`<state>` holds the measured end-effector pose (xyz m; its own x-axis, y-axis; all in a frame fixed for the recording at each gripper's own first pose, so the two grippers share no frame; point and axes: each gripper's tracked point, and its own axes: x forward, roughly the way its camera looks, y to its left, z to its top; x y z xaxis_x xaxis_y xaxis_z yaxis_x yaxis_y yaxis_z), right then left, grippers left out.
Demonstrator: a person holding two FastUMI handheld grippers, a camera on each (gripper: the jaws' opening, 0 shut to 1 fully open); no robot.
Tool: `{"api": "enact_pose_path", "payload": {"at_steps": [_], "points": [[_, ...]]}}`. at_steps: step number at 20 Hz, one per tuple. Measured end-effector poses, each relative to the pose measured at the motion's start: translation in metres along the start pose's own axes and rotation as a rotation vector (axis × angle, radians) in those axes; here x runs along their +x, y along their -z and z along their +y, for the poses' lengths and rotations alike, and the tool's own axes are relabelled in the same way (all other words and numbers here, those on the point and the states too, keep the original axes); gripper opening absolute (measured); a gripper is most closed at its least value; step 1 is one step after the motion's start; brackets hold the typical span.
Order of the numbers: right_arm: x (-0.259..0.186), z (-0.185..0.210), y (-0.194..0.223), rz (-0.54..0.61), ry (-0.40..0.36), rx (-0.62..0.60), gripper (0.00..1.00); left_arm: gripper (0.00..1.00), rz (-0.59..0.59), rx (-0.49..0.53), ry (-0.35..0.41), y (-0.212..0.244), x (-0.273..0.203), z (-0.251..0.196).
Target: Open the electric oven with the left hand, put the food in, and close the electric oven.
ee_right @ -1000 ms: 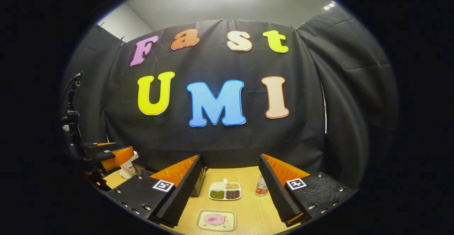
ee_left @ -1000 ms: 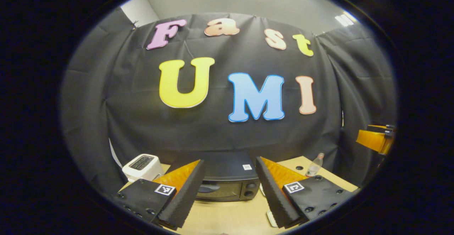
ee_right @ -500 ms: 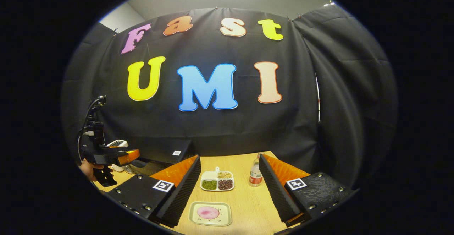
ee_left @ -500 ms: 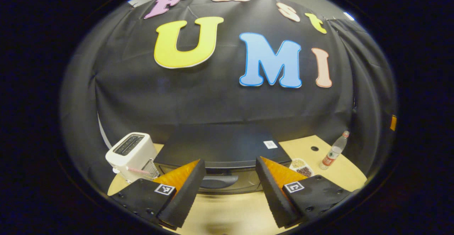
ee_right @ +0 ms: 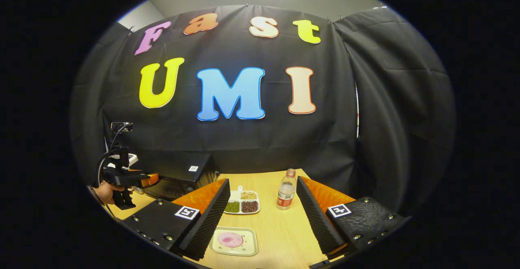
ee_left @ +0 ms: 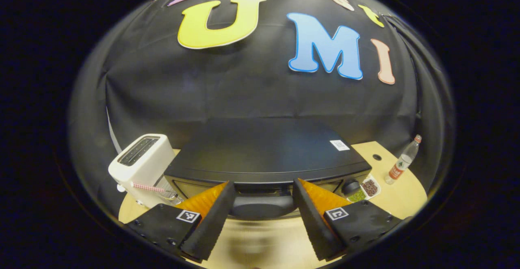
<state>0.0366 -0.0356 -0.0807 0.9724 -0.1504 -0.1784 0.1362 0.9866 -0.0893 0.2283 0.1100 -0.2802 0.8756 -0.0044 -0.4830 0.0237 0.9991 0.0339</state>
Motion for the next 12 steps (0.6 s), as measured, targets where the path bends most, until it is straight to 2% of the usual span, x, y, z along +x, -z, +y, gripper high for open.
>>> {"api": "enact_pose_path", "payload": {"at_steps": [2,4,5,6,8,11,12], "points": [[0.002,0.007,0.000,-0.004,-0.015,-0.017,0.99,0.96,-0.004,0.021,-0.004,0.001,0.000,-0.001],[0.003,0.013,0.000,-0.002,-0.029,-0.024,0.99,1.00,-0.002,0.007,-0.006,0.003,-0.002,0.001],[0.003,0.017,-0.001,-0.001,-0.039,-0.022,0.99,0.92,-0.002,0.007,-0.007,0.005,-0.007,0.001],[0.004,0.021,-0.001,0.000,-0.051,-0.019,0.99,1.00,-0.003,0.015,-0.007,0.008,-0.011,0.000],[0.004,0.026,-0.001,0.000,-0.067,-0.016,0.99,0.96,-0.005,0.022,-0.006,0.016,-0.021,-0.002],[0.002,0.033,-0.003,-0.003,-0.091,-0.015,0.99,1.00,-0.006,0.019,-0.006,0.035,-0.037,-0.003],[0.001,0.034,-0.002,-0.001,-0.098,-0.017,0.99,0.96,-0.009,0.025,-0.007,0.040,-0.043,-0.004]]}}
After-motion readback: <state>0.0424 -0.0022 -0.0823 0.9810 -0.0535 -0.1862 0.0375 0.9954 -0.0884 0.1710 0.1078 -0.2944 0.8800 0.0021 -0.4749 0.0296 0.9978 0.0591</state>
